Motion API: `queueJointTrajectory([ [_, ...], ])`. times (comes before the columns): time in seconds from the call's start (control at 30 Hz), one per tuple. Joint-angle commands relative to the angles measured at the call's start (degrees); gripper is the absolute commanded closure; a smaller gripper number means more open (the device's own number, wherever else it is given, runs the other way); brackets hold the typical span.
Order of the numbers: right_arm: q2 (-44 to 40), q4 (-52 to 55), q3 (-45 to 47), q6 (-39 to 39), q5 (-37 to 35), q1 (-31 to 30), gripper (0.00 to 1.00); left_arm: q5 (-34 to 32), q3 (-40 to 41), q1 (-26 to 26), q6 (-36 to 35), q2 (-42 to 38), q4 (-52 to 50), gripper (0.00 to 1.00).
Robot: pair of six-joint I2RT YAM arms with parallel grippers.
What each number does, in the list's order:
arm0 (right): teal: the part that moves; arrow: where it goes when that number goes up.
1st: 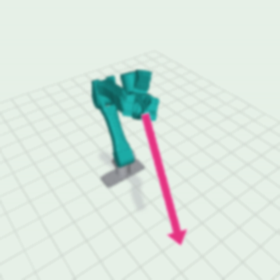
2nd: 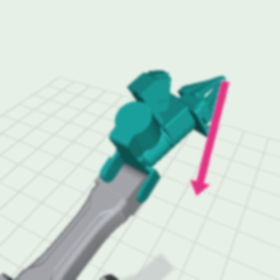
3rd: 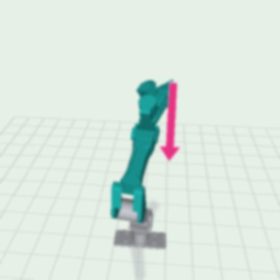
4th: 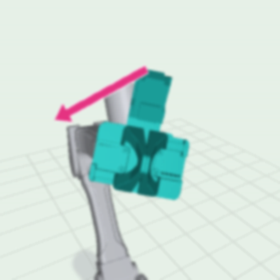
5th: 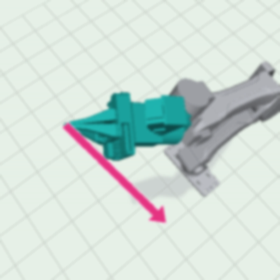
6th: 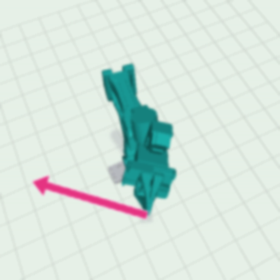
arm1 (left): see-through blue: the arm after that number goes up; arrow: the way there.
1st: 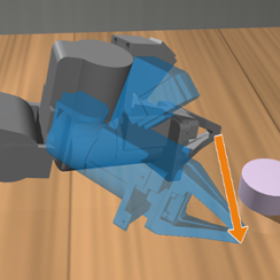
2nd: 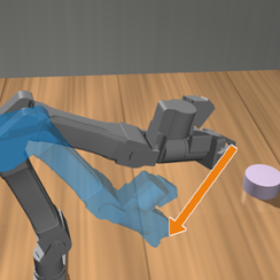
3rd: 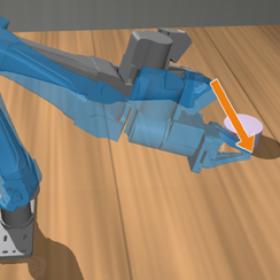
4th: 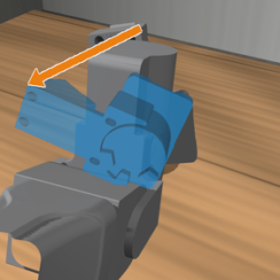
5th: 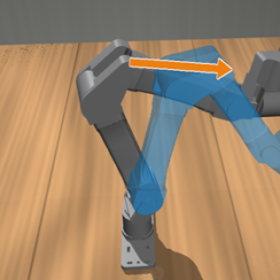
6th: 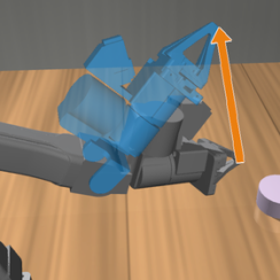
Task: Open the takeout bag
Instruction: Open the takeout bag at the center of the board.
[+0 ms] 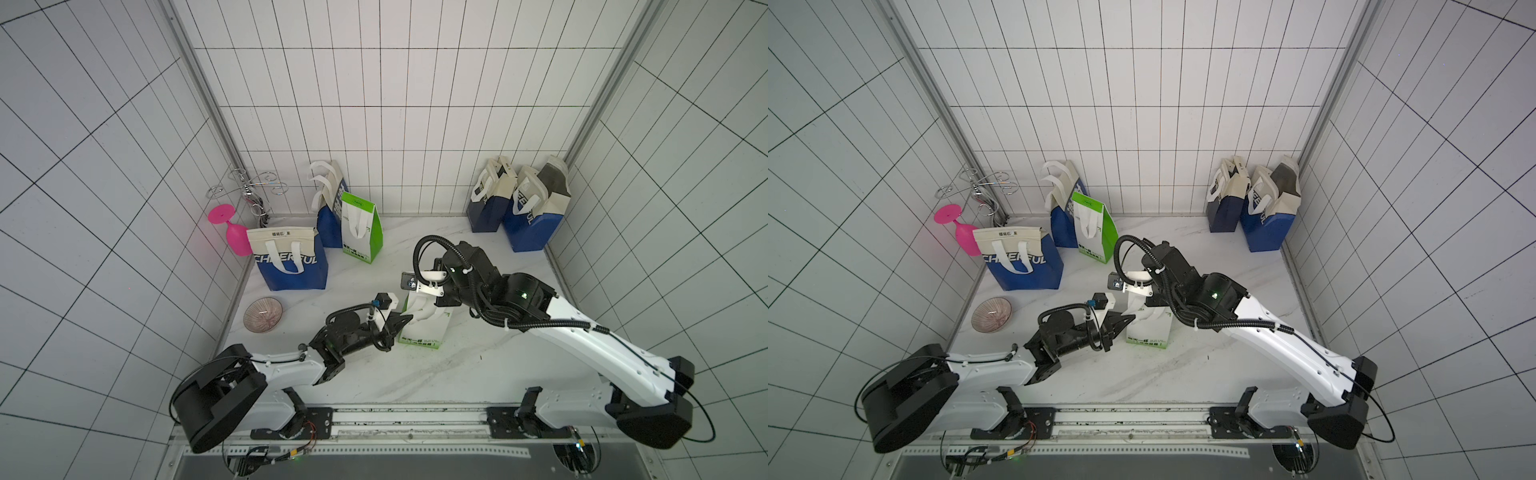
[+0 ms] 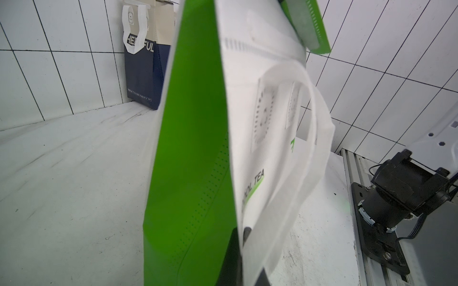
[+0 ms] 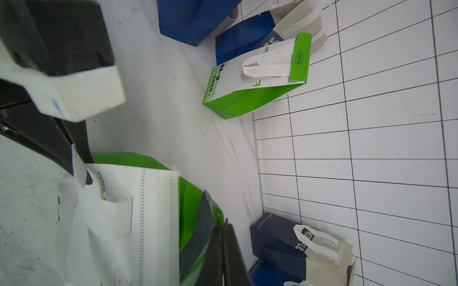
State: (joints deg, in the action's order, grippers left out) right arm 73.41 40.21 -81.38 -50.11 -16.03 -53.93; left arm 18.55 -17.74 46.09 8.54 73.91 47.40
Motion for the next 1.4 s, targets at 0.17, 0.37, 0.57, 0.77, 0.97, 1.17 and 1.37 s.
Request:
queueJointTrajectory([
  [0.17,0.37,-1.65,-4.26,3.96,-1.35,1.11,0.9,0.76,0.84,0.27,-0.71,-0.56,-0.55,1.0],
  [0.37,-3.05,-11.08,7.99,8.15,-4.88,0.08,0.73,0.84,1.17,0.26,-0.76,-1.0,-0.64,1.0],
  [0.57,-6.0,-11.64,12.2,10.2,-6.76,-0.14,0.73,0.81,1.03,0.24,-0.87,-0.77,-0.64,1.0],
  [0.77,-7.75,-10.07,14.41,12.74,-4.93,-0.34,0.73,0.64,0.57,0.23,-1.08,-0.2,-0.66,1.0],
  [0.97,-7.18,-8.65,16.05,15.89,-4.01,-1.06,0.71,0.74,0.49,0.25,-1.04,-0.17,-0.9,1.0],
  [1.17,-6.96,-7.77,17.0,17.56,-4.82,-1.86,0.71,0.62,0.34,0.24,-0.92,-0.06,-1.14,1.0],
  [1.37,-7.44,-6.82,17.22,18.11,-6.37,-2.05,0.89,0.61,0.26,0.23,-0.92,0.0,-1.25,1.0],
])
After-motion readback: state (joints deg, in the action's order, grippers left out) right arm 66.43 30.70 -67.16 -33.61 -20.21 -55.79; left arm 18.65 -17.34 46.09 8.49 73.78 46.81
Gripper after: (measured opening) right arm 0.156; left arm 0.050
